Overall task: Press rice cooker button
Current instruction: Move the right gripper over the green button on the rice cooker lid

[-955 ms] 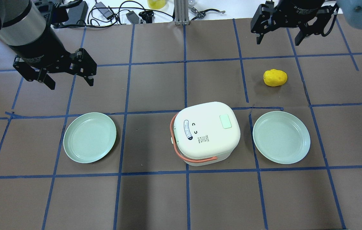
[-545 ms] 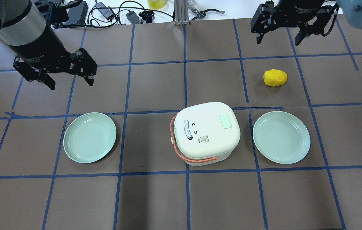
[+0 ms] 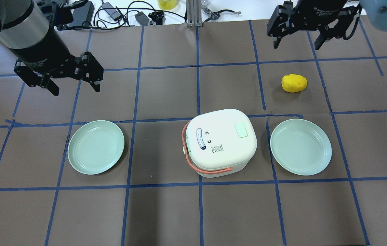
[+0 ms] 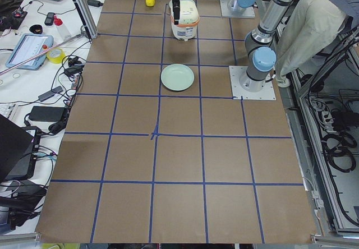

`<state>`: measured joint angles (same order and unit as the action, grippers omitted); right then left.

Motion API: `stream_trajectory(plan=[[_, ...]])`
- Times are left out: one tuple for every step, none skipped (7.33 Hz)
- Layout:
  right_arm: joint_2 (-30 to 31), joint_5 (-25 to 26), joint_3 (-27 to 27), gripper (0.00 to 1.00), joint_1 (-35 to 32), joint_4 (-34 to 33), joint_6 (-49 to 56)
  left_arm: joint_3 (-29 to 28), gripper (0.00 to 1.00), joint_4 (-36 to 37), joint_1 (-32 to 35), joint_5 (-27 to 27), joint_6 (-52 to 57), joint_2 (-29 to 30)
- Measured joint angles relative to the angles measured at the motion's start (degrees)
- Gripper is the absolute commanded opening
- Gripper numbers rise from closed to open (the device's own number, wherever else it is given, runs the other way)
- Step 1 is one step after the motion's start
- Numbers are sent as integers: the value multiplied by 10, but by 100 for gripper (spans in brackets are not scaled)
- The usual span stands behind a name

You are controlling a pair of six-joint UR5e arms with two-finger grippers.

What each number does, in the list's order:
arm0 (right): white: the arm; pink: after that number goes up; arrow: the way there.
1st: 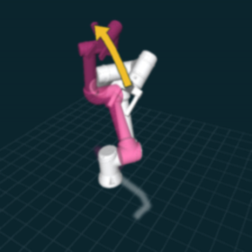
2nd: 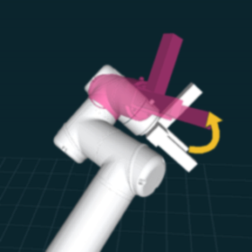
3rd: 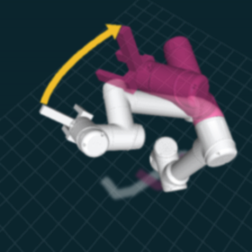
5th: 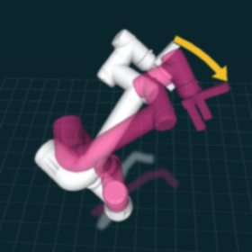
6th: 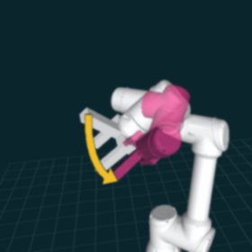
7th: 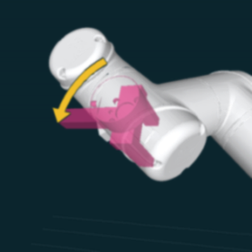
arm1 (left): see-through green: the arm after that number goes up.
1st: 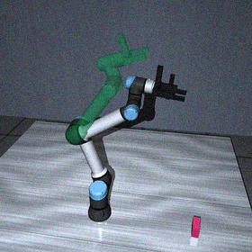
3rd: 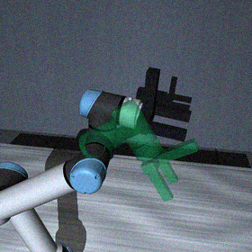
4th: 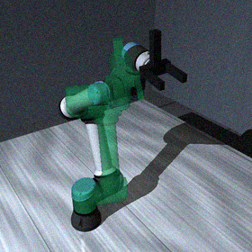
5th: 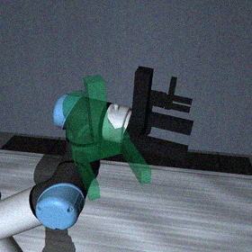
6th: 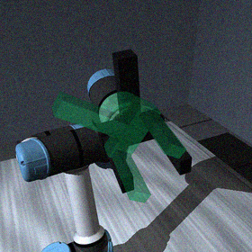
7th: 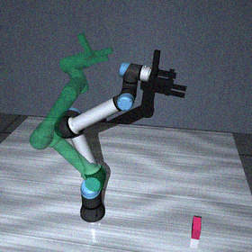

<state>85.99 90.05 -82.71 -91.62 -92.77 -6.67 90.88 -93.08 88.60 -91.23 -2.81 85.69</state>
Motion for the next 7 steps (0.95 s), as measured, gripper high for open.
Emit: stream_trajectory(plan=[[0,4,-19,49,-30,-1,-14,0,100,0,0,0,0,0],[-2,6,-45,8,-65,-5,-41,0,100,0,0,0,0,0],[-3,3,-70,0,-91,-8,-71,0,100,0,0,0,0,0],[-2,-4,-92,0,-104,-10,-83,0,100,0,0,0,0,0],[0,-16,-115,0,-109,-11,-86,0,100,0,0,0,0,0],[5,-29,-138,0,-111,-13,-85,0,100,0,0,0,0,0],[9,-34,-159,0,-114,-19,-81,0,100,0,0,0,0,0]])
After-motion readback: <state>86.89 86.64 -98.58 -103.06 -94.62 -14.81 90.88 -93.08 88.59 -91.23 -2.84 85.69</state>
